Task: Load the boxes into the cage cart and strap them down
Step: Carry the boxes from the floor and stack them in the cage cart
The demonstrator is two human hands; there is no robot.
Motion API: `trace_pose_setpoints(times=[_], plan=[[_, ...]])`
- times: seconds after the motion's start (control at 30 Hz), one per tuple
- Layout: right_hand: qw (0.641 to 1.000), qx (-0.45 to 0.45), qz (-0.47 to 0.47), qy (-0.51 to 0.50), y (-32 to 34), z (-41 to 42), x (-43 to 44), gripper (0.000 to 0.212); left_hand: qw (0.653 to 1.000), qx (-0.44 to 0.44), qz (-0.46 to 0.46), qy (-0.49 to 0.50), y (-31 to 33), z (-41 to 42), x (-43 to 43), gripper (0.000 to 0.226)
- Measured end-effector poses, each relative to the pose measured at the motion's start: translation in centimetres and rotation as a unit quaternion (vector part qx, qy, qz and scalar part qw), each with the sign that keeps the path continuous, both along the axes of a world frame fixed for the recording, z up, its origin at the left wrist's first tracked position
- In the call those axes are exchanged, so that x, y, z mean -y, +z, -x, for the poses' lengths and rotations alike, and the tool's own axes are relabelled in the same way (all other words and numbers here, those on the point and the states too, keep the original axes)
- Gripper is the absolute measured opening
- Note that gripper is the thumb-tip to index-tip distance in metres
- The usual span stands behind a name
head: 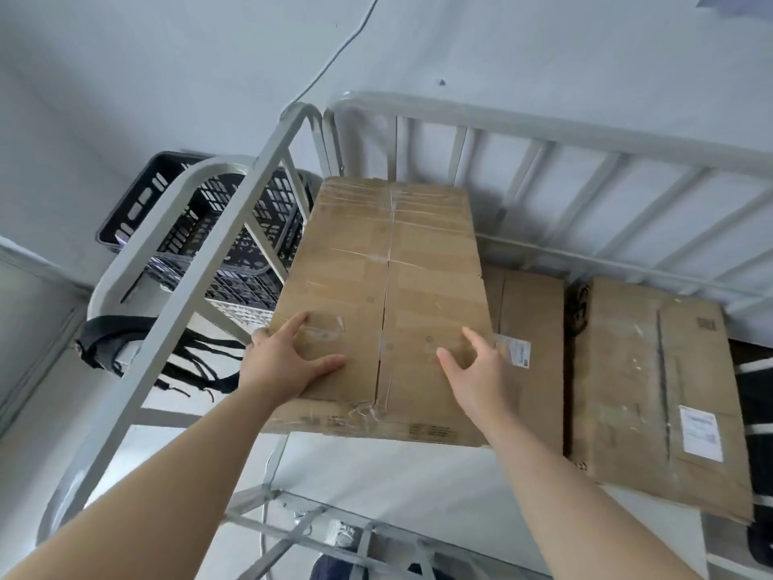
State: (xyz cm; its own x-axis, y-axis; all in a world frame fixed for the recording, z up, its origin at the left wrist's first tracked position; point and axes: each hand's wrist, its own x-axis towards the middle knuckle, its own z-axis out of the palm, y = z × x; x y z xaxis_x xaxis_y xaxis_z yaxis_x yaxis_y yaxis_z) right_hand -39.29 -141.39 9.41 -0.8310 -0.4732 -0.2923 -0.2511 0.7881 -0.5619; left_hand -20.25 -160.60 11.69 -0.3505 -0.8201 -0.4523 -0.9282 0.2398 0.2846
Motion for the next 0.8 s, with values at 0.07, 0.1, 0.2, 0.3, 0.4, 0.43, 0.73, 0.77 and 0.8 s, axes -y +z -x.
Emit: trace_pose_setpoints(times=[0.07, 0.1, 0.2, 0.3, 0.4, 0.43, 0.73, 0.77, 0.8], plan=[[1.000, -0.015, -0.009, -0.007, -1.4, -0.8, 1.4, 0.059, 1.000, -0.010, -0.022, 0.004, -1.5, -0.2, 1.7, 0.105], [1.000, -0.015, -0.012, -0.009, -2.0, -1.1, 2.1, 0.060, 0.999, -0.014, -0.031, 0.004, -2.2, -0.3, 2.5, 0.106], [1.000, 0.012, -0.007, -0.015, -4.1, -2.0, 3.9, 0.066, 0.999, -0.011, -0.050, -0.010, -4.3, -0.6, 4.9, 0.111], [0.999, 0.019, -0.029, -0.006, -6.0, -2.9, 5.1, 0.072, 0.997, -0.005, -0.069, -0.020, -6.3, -0.8, 7.0, 0.114], [0.998, 0.033, -0.048, -0.003, -7.6, -3.4, 6.0, 0.077, 0.997, 0.004, -0.076, -0.023, -8.2, -1.0, 8.3, 0.117], [0.998, 0.032, -0.059, 0.002, -8.0, -3.5, 6.3, 0.079, 0.997, 0.004, -0.077, -0.025, -8.8, -1.1, 8.6, 0.118], [0.994, 0.011, -0.108, 0.016, -8.7, -4.3, 7.7, 0.080, 0.995, 0.036, -0.047, -0.080, -10.3, -1.1, 9.4, 0.116], [0.993, 0.008, -0.113, 0.026, -8.3, -4.3, 7.8, 0.078, 0.994, 0.049, -0.026, -0.099, -10.0, -0.9, 9.1, 0.111], [0.991, -0.006, -0.124, 0.040, -8.0, -4.4, 7.7, 0.075, 0.991, 0.063, -0.001, -0.122, -9.7, -0.6, 8.9, 0.104]])
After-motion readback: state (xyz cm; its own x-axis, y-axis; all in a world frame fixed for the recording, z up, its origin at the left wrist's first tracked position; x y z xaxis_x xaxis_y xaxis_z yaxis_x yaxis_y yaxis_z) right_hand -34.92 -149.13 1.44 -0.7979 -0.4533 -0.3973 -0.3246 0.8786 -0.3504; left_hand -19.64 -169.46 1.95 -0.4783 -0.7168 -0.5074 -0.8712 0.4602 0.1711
